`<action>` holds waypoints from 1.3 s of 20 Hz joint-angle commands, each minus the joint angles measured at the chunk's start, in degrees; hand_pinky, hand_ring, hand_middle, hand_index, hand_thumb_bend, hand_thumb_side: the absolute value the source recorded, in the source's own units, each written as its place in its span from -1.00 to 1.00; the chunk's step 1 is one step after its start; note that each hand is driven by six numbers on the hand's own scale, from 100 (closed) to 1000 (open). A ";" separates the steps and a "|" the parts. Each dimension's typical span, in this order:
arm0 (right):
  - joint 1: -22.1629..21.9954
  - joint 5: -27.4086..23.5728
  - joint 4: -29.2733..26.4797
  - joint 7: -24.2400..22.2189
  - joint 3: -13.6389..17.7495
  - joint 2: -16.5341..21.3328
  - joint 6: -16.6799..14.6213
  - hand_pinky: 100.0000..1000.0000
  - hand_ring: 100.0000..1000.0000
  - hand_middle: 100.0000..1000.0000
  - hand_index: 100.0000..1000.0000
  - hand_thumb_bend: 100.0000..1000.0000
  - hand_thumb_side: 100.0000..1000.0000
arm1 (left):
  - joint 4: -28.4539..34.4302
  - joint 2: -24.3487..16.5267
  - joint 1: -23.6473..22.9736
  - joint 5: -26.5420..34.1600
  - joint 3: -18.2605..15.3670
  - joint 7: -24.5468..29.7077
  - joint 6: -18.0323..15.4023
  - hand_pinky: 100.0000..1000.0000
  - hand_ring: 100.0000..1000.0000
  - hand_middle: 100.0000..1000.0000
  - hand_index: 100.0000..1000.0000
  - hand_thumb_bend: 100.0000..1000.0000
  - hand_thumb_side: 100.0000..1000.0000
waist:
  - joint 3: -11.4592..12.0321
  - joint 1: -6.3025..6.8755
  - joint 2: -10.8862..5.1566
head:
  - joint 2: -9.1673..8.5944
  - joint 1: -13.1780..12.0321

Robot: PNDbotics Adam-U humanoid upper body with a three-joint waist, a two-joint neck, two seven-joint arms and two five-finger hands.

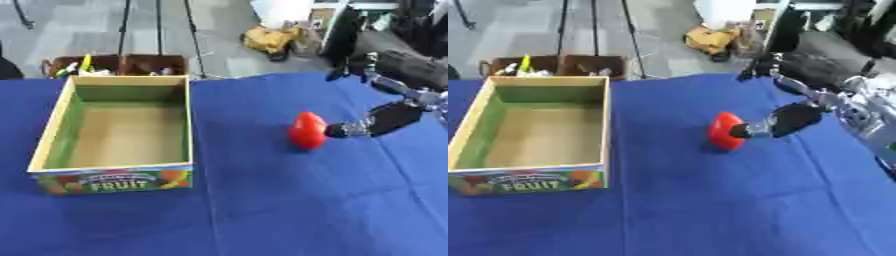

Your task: Pick up objects on the table and place them in the box.

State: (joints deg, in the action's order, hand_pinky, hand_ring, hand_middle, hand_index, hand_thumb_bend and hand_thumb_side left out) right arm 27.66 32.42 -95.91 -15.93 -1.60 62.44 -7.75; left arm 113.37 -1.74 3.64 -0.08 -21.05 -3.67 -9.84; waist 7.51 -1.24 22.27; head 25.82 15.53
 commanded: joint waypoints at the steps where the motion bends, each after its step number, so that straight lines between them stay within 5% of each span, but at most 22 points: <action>1: 1.63 0.66 1.59 -1.15 -0.06 0.64 0.03 0.06 0.46 0.41 0.64 0.28 0.66 | 1.22 -0.42 0.33 -0.09 0.15 0.24 -0.04 -0.82 -0.77 0.03 -0.55 -1.00 0.64 | 0.03 0.04 -0.88 | 1.22 -2.17; 6: 3.32 1.04 4.28 -2.37 -0.75 -0.42 0.09 0.06 0.46 0.40 0.64 0.32 0.64 | 1.22 -0.30 0.24 0.01 0.25 0.35 -0.17 -0.82 -0.77 0.03 -0.55 -1.00 0.64 | 0.13 0.39 -0.78 | 1.57 -3.09; 15: 5.58 1.76 8.98 -2.92 -1.70 -2.55 0.54 -0.01 0.42 0.34 0.66 0.39 0.56 | 1.22 -0.15 0.38 0.06 0.44 0.61 -0.22 -0.82 -0.77 0.03 -0.55 -1.00 0.64 | 0.43 0.45 -0.38 | 0.85 0.15; 26: 3.18 1.91 10.24 -0.97 -1.05 -2.71 1.51 -0.04 0.40 0.32 0.66 0.43 0.56 | 1.21 0.05 0.57 -0.18 0.48 0.72 -0.43 -0.82 -0.77 0.03 -0.55 -1.00 0.63 | 0.92 0.38 0.43 | -0.26 1.13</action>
State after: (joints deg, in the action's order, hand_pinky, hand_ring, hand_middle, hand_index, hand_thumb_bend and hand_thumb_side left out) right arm 30.25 34.03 -85.67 -17.09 -3.55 58.22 -6.46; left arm 113.37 -1.47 4.05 -0.06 -20.69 -3.06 -10.10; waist 8.47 -0.85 23.69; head 26.39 16.38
